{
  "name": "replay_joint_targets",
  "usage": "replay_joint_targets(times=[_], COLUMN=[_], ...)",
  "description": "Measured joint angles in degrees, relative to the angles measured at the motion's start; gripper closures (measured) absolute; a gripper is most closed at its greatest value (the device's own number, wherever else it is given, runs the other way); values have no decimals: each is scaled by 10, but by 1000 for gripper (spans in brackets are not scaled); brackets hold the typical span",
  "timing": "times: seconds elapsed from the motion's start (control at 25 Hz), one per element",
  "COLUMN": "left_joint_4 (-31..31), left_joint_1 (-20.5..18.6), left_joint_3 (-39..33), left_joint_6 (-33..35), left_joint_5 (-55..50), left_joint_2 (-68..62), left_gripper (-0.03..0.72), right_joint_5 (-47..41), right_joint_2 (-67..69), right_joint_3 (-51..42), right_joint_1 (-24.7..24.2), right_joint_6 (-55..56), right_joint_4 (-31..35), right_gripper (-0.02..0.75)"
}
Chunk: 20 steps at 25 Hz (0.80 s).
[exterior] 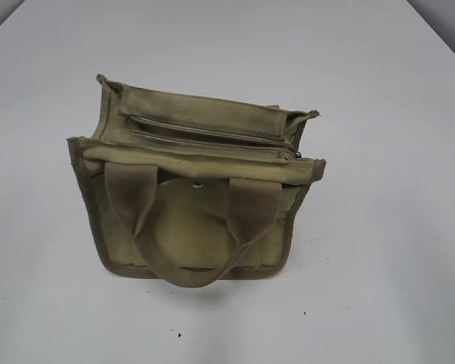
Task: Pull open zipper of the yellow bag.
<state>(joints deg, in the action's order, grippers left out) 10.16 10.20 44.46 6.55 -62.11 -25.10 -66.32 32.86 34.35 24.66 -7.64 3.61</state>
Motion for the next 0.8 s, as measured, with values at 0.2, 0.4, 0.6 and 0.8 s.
replay_joint_targets(times=[0.2, 0.4, 0.6, 0.8], left_joint_4=[-51, -73, -77, -86], left_joint_1=[0, 0, 0, 0], left_joint_3=[-74, -126, -143, -145], left_joint_6=[-12, -12, -12, -12], left_joint_5=[-31, -22, 8, 10], left_joint_2=[143, 213, 218, 218], left_gripper=[197, 197, 199, 202], right_joint_5=[0, -1, 16, 33], right_joint_2=[-122, -209, -230, -230], right_joint_3=[-37, -46, -52, -68], right_joint_1=[0, 0, 0, 0], right_joint_6=[3, 4, 4, 4], right_joint_4=[-10, -12, -12, -12], right_gripper=[143, 144, 144, 144])
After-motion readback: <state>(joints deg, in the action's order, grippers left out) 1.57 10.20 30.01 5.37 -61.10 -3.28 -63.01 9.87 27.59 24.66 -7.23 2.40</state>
